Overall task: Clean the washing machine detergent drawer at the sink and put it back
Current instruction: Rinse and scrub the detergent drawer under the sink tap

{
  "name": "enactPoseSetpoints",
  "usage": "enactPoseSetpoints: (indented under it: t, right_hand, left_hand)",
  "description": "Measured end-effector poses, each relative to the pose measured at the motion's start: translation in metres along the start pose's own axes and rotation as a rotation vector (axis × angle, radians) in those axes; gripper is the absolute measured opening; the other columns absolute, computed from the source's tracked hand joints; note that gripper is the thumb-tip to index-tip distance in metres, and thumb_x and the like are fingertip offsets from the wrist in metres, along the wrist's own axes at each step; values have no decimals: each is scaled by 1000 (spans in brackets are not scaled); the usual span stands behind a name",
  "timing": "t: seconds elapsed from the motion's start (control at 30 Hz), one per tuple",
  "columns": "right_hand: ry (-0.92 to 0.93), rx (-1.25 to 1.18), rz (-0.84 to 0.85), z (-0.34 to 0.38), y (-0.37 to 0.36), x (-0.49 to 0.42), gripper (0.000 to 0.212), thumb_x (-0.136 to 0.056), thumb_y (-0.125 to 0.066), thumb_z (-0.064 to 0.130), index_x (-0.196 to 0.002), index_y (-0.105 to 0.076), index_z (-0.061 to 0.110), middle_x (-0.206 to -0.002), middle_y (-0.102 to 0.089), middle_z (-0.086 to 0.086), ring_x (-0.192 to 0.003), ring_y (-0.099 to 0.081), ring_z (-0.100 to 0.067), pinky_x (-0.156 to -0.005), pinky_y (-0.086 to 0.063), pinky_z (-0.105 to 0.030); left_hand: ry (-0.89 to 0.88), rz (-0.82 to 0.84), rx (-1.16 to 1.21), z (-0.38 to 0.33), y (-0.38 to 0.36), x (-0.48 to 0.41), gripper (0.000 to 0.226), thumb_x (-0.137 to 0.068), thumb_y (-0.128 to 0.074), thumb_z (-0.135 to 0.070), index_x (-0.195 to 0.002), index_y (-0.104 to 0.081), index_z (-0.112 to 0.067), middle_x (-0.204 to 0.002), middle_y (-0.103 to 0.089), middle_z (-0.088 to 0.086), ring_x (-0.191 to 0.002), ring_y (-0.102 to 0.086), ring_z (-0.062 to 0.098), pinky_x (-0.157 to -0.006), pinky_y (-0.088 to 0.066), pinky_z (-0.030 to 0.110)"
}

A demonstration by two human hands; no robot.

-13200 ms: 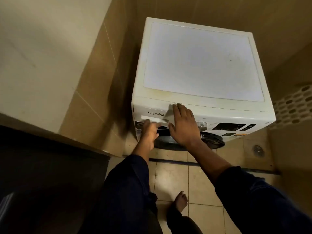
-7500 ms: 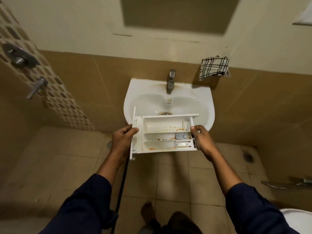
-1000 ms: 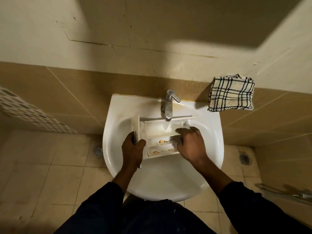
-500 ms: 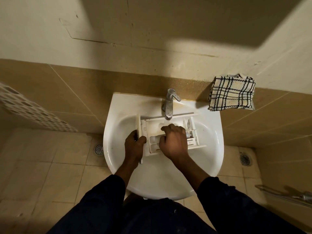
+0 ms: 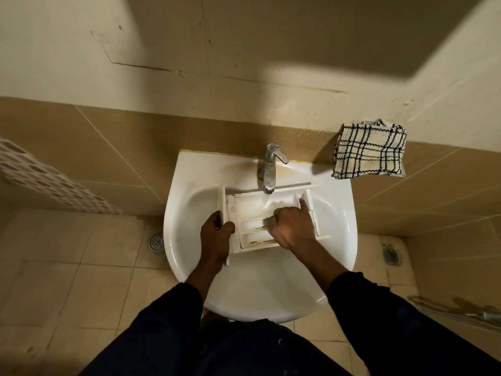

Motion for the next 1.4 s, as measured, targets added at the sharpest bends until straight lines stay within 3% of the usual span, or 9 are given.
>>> enactPoseSetpoints:
  t: [0.1,0.27,0.43,0.57,0.67,0.8,0.97,1.2,1.4]
  right_hand:
    - [147,-154,-13,38,-1,5,49,-84,-28,34,-91,-71,11,-95,-73,-9,-94,-65,-23,-117,-16,-38]
    - [186,-261,-280,56,10,5,43,-75,-52,20,-112,-66,3,-115,-67,-16,-107,-62,-31,-105,-39,-39]
    - [303,-107,11,52,-6,-10,63,-88,-20,35,-133,-51,3,-149,-38,-18,-140,-31,-32,-115,-24,-43]
    - [483,-126,134,47,0,21,50,-92,-33,20,-137,-50,4,-151,-36,-15,-141,-32,-28,-118,-19,-39]
    - [592,-101,161,35,4,51,50,-82,-41,15,-128,-59,5,-144,-48,-15,-136,-40,-29,-118,-22,-41]
    - [469,-119,54,15,10,48,55,-81,-34,25,-125,-62,7,-135,-57,-14,-128,-51,-27,-115,-27,-39]
    - [292,-103,36,-3,14,26,66,-84,-23,31,-140,-46,5,-150,-39,-15,-141,-32,-26,-119,-14,-33]
    - [275,-115,-16,-10,16,24,69,-81,-23,32,-139,-47,2,-149,-40,-16,-140,-35,-29,-118,-21,-39]
    - [338,-78,0,1,12,22,65,-85,-25,31,-140,-45,3,-149,-40,-17,-141,-33,-30,-118,-21,-41]
  left_hand:
    - [43,52,-18,-5,-5,-1,22,-65,-53,-19,-82,-66,-14,-79,-66,4,-73,-59,22,-65,-50,35]
    - [148,128,34,-16,-17,-3,14,-74,-52,-3,-62,-58,-9,-59,-55,4,-59,-50,18,-57,-41,28]
    - [240,125,44,-11,-19,-14,22,-72,-53,1,-54,-49,-12,-56,-50,3,-60,-44,20,-58,-35,30]
    - [319,124,118,-8,-19,-15,5,-65,-55,-4,-68,-59,-4,-71,-55,12,-70,-50,24,-64,-40,32]
    - [389,154,99,-5,-18,-17,31,-48,-61,-20,-76,-58,-5,-76,-50,14,-74,-47,27,-68,-39,38]
    - [466,230,58,-9,-21,-14,34,-57,-66,-27,-84,-63,-7,-79,-53,12,-73,-52,28,-58,-43,32]
    - [355,259,76,-20,-29,-8,12,-77,-63,-14,-80,-66,-2,-75,-57,11,-70,-56,24,-64,-43,31]
    - [249,231,101,-28,-35,-1,48,-55,-63,-23,-89,-58,10,-76,-53,13,-71,-49,24,-68,-39,37]
    - [275,210,101,-20,-37,-2,21,-63,-61,-13,-73,-56,5,-69,-48,9,-69,-44,21,-66,-35,34]
Point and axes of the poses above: each hand's wrist, its own x-axis away from the middle knuckle, its own y-axis out of the back of the hand, z = x × y, the point moved 4 cm from there along -x, towards the middle knuckle
